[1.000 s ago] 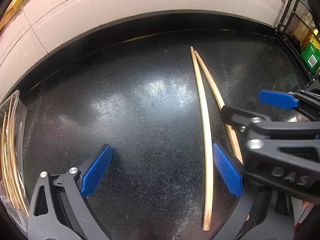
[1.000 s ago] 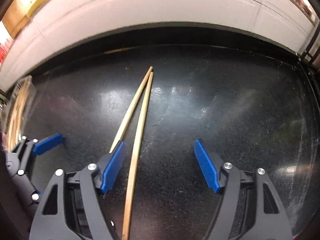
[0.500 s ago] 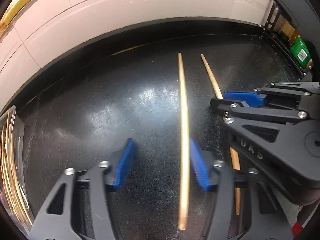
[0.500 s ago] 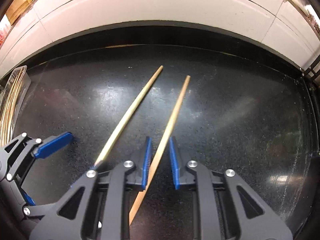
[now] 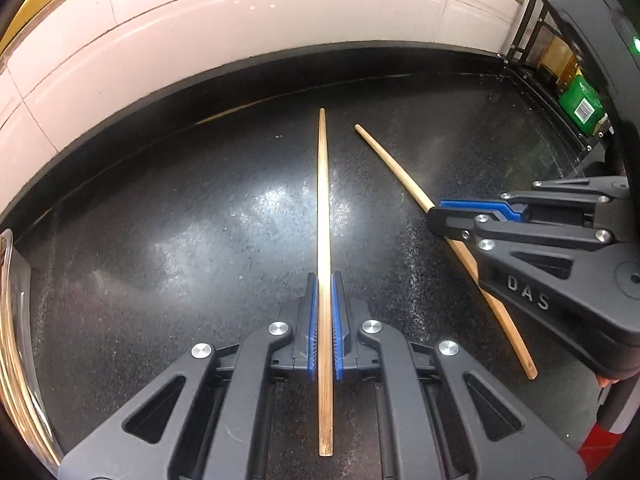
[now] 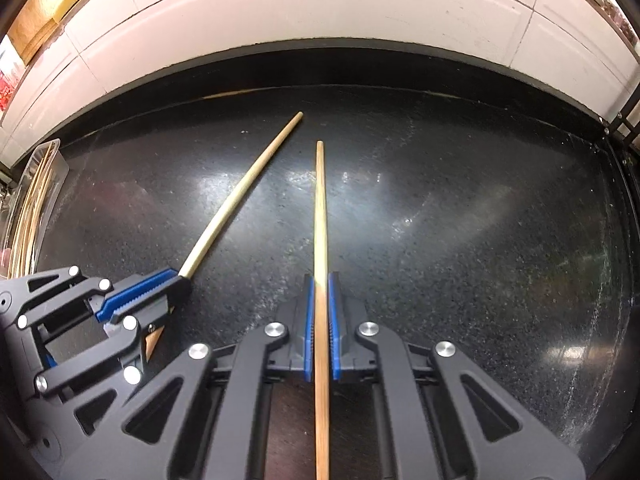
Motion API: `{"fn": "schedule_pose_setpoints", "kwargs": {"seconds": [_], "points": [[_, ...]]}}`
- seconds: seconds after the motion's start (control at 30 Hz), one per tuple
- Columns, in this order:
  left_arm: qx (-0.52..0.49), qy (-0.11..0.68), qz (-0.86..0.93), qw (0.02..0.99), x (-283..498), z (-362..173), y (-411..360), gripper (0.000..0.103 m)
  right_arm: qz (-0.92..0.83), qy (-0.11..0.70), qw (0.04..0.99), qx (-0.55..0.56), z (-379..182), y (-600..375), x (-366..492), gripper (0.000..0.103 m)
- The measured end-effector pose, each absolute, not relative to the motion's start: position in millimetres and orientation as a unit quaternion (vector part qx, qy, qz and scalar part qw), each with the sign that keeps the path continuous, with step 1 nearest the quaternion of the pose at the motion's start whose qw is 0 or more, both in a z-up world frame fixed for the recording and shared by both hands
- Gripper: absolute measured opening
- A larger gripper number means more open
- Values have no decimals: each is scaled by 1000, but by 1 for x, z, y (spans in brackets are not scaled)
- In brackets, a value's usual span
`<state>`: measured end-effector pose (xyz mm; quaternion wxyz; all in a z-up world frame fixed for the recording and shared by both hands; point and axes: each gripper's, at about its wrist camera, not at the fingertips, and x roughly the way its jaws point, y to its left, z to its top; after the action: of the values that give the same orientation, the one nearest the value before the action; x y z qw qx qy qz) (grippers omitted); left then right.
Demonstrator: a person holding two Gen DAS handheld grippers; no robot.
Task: Organize utensils
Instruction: 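Grasp a chopstick with the left gripper while the right grasps the other, then carry both chopsticks upright over the clear tray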
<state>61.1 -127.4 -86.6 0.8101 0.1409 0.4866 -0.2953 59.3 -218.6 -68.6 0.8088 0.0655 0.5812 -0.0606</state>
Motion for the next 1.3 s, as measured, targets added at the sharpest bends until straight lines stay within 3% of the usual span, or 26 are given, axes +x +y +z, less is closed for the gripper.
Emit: {"fn": "schedule_pose_setpoints", "kwargs": {"seconds": [0.67, 1.3], "points": [[123, 470, -297, 822, 67, -53, -106, 5, -57, 535, 836, 106, -27, -247, 37, 7], [73, 441, -182, 876, 88, 18, 71, 5, 43, 506, 856, 97, 28, -114, 91, 7]]}}
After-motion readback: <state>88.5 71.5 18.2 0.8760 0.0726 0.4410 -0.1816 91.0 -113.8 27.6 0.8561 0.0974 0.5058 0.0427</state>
